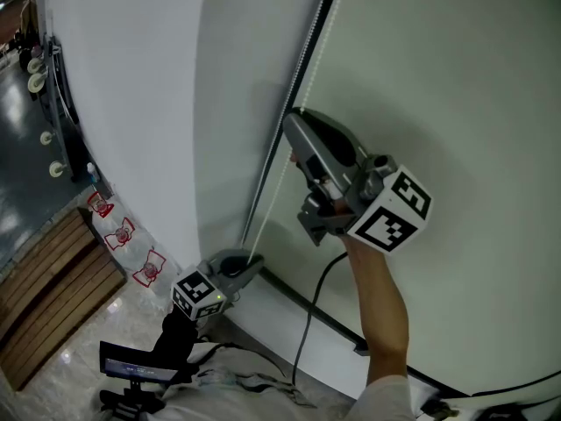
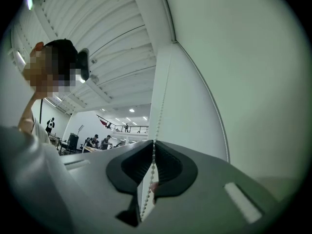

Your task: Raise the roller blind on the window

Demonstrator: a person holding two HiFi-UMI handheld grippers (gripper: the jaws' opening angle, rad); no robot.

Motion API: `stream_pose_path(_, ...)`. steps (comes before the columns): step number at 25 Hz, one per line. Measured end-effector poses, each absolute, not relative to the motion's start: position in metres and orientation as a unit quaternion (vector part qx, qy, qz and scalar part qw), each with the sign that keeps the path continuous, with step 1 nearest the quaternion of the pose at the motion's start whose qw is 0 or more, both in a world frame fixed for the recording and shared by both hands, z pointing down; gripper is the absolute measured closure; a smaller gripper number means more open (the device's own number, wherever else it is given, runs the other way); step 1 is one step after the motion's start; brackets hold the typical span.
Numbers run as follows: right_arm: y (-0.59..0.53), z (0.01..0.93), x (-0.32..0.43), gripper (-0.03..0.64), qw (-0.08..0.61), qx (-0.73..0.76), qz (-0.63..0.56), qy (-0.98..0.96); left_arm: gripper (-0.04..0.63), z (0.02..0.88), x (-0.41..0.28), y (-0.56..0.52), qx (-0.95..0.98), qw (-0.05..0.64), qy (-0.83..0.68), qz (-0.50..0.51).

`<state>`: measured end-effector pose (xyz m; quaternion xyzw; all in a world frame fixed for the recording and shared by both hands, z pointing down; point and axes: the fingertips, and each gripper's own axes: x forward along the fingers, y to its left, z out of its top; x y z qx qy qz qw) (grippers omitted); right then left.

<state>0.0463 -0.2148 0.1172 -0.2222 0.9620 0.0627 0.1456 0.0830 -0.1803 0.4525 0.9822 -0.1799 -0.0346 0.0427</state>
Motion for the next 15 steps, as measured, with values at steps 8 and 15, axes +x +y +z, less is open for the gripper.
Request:
stream_pose_path(8, -0.214, 0.175, 0.044, 0.603, 0.13, -0.23, 0.029, 0.964, 0.597, 0.449, 0.085, -0.181, 0.983, 0.041, -0.178, -0.033)
stream_pose_path(15, -0.215, 0.246, 0.041, 0.603, 0.094, -0.243, -0.016, 0.965, 0.597, 0.449, 0.085, -0.18, 0.983, 0.039, -0.175, -0.031)
